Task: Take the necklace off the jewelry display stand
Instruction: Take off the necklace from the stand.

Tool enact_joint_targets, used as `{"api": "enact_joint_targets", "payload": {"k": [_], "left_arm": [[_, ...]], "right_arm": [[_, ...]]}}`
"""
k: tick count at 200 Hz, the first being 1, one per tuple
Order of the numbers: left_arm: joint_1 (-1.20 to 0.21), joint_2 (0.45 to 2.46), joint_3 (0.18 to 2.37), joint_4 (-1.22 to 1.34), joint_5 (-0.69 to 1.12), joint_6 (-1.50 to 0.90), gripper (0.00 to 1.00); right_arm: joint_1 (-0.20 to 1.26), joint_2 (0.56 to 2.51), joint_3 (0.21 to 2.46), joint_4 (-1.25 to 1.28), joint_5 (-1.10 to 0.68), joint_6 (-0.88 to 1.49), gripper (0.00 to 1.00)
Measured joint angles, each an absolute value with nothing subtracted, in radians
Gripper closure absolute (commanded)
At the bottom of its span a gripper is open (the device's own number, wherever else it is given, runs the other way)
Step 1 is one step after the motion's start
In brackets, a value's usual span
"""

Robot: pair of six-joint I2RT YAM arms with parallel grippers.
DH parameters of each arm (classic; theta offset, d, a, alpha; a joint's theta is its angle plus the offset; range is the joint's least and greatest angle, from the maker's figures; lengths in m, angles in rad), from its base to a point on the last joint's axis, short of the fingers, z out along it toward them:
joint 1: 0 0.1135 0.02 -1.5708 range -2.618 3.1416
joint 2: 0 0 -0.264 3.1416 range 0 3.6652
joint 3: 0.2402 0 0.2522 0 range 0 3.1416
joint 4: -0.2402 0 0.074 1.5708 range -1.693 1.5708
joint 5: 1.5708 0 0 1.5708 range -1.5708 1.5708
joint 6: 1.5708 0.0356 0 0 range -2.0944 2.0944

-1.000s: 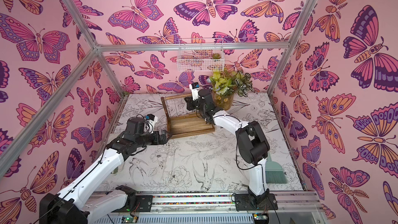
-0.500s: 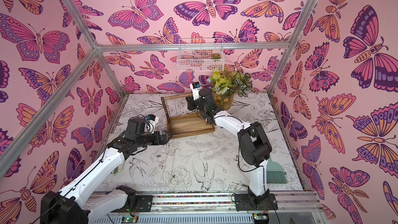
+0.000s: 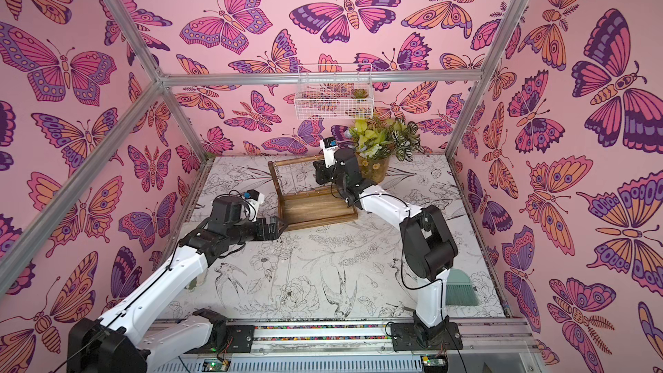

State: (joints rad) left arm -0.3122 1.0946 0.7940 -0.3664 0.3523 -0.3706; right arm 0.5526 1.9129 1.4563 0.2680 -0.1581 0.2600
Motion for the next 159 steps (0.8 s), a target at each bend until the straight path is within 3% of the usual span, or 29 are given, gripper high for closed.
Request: {"api": "enact_joint_targets", "payload": {"k": [159], "left_arm": [[-0.312, 1.11, 0.791, -0.358, 0.367, -0.371, 0.0]], "right_arm": [[0.464, 1.809, 1.372, 0.229, -0.134, 0.229, 0.99]]}}
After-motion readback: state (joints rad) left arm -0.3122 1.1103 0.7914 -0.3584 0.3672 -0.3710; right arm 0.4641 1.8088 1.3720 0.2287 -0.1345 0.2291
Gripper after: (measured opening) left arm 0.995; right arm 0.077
